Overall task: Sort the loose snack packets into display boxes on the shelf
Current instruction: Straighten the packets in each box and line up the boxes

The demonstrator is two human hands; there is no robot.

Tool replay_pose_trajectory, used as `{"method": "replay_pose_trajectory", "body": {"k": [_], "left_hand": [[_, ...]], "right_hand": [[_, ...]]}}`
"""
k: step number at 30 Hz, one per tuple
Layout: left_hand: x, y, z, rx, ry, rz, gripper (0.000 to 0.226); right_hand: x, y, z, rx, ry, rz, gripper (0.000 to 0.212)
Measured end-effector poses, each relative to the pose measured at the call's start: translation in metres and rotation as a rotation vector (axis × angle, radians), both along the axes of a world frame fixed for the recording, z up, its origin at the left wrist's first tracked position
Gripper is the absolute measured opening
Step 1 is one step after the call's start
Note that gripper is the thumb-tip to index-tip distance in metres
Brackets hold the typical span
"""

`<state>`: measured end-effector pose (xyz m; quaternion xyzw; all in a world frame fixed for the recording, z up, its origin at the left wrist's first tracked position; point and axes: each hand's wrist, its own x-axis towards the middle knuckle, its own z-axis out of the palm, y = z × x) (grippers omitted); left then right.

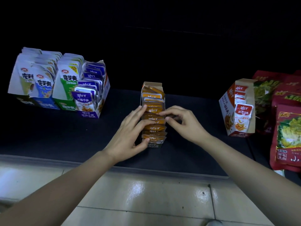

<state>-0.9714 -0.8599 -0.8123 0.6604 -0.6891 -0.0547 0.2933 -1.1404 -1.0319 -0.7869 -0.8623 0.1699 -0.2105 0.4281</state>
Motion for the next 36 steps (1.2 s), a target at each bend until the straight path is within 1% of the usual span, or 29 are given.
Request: {"method": "replay_pose_trajectory", "body": {"k": [2, 4, 6, 8, 11, 15, 17, 19, 21, 23, 26, 32, 34, 36], "left_hand": [[0.0, 0.0, 0.0, 0.005, 0.012, -0.012, 0.051], [0.001, 0.0, 0.0, 0.0, 0.02, -0.007, 0.049], [0.002, -0.001, 0.0, 0.0, 0.031, 0.004, 0.05], [0.002, -0.002, -0.001, -0.005, 0.028, 0.005, 0.051], [0.004, -0.004, 0.0, -0.015, 0.012, -0.021, 0.051], [0.007, -0.01, 0.003, 0.028, 0.021, -0.056, 0.054], [0.007, -0.013, 0.003, 0.023, 0.021, -0.054, 0.054], [0.007, -0.015, 0.003, -0.005, 0.024, -0.046, 0.051], [0.007, -0.016, 0.003, -0.017, 0.019, -0.038, 0.05], [0.008, -0.016, 0.003, -0.015, 0.007, -0.038, 0.052], [0.01, -0.015, 0.004, -0.009, -0.003, -0.055, 0.061], [0.015, -0.029, 0.01, 0.111, -0.017, -0.041, 0.099], [0.017, -0.031, 0.01, 0.137, 0.0, -0.046, 0.104], [0.02, -0.031, 0.008, 0.132, 0.004, -0.048, 0.104]], "right_hand": [[0.001, -0.005, 0.001, -0.035, -0.027, -0.052, 0.027], [0.004, -0.009, -0.002, -0.099, -0.026, -0.104, 0.038], [0.007, -0.008, -0.005, -0.131, -0.003, -0.069, 0.043], [0.009, -0.006, -0.007, -0.096, -0.015, -0.021, 0.039], [0.01, -0.007, -0.004, -0.077, -0.032, -0.023, 0.036], [0.013, -0.007, -0.001, -0.079, -0.016, 0.029, 0.03], [0.016, -0.011, -0.001, -0.068, -0.053, -0.017, 0.033], [0.019, -0.019, -0.003, -0.061, -0.039, -0.082, 0.041], [0.023, -0.019, -0.006, -0.033, 0.007, -0.074, 0.046], [0.024, -0.014, -0.01, -0.05, 0.002, -0.032, 0.044], [0.02, -0.012, -0.012, -0.086, -0.012, -0.011, 0.04], [0.023, -0.013, -0.007, -0.083, 0.0, 0.031, 0.039], [0.023, -0.015, -0.006, -0.08, -0.004, 0.036, 0.039], [0.023, -0.018, -0.007, -0.084, -0.005, 0.031, 0.039]]}}
